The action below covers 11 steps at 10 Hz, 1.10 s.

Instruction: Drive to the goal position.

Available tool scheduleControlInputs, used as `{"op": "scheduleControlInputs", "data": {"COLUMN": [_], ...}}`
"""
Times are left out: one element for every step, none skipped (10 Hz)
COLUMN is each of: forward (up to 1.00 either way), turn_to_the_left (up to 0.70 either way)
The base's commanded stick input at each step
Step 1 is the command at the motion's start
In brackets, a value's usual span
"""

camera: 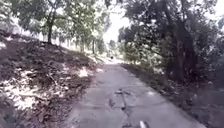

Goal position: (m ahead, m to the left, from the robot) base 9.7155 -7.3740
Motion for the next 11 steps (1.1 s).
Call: {"op": "scheduleControlInputs", "data": {"forward": [0.5,0.5,0.5,0.5,0.5,0.5,0.5,0.5,0.5,0.5,0.5], "turn_to_the_left": [0.0,0.0,0.0,0.0,0.0,0.0,0.0,0.0,0.0,0.0,0.0]}}
